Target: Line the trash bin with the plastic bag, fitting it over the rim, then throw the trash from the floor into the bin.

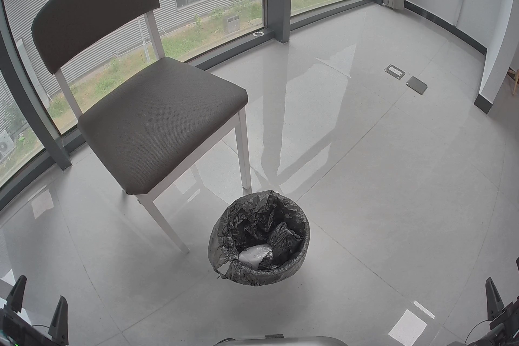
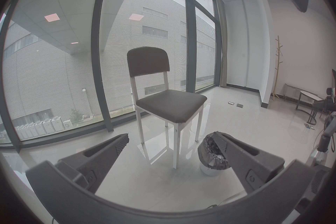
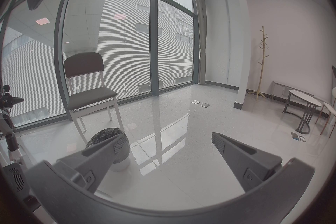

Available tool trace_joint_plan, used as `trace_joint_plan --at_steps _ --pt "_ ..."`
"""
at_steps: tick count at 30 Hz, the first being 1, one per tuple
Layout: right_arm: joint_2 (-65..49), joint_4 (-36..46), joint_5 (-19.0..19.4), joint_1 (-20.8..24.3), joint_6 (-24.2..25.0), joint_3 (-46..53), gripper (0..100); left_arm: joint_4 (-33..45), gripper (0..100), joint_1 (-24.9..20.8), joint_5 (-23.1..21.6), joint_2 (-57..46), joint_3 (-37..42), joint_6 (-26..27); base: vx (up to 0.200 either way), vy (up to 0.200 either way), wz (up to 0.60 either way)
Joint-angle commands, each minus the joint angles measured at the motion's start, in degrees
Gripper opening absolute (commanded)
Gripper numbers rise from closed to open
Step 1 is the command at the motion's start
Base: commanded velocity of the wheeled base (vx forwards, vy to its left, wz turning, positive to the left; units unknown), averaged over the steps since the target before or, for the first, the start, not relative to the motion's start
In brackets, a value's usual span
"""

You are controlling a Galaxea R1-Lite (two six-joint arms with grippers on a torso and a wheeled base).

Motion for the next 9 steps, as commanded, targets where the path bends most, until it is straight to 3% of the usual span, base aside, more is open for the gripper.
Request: trace_joint_plan --at_steps 1,9 --pt "-0.22 0.00 -0.01 0.01 -0.09 1.01 100 -0.02 100 -0.07 -0.04 -0.64 1.27 0.02 0.000 0.000 0.00" --pt "-0.22 0.00 -0.10 0.01 -0.18 1.01 100 -0.02 100 0.02 -0.04 -0.73 1.27 0.02 0.000 0.000 0.00"
